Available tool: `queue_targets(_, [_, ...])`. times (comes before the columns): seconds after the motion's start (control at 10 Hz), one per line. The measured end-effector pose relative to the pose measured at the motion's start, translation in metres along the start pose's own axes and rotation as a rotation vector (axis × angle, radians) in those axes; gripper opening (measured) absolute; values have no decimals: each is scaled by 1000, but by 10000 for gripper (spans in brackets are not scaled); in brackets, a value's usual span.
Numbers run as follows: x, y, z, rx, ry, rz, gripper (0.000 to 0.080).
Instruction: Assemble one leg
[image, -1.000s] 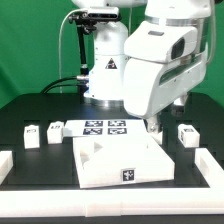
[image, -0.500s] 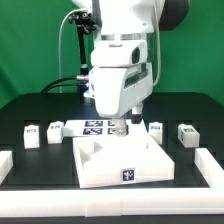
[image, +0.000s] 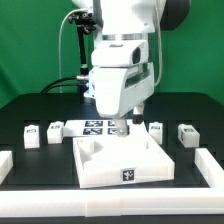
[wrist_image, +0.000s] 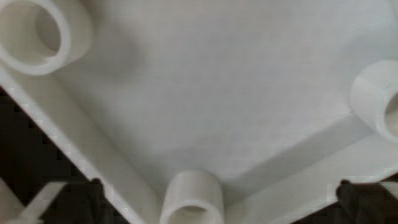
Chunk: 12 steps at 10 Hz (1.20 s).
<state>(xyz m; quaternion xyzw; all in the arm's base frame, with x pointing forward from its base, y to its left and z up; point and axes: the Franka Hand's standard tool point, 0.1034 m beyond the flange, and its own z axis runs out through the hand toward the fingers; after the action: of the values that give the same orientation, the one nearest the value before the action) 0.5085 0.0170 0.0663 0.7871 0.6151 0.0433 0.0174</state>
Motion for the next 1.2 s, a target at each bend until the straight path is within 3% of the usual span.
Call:
queue_targets(0.1, [-9,-15,5,-6,-4,-119,650])
queue_targets(0.2, [-13,-25,8,8,-20,-231,650])
queue_targets(0.4, [-4,-35,10,-2,-54,-387,650])
queue_targets(0.5, [-18,-34,4,-3,-62,-382,650])
queue_targets(0.9, [-20,-35,6,0,-62,-363,650])
queue_targets(1.0, [-21,-38,9,13,-64,-375,650])
queue_targets(1.2, [-36,-58,15,13,-49,-408,650])
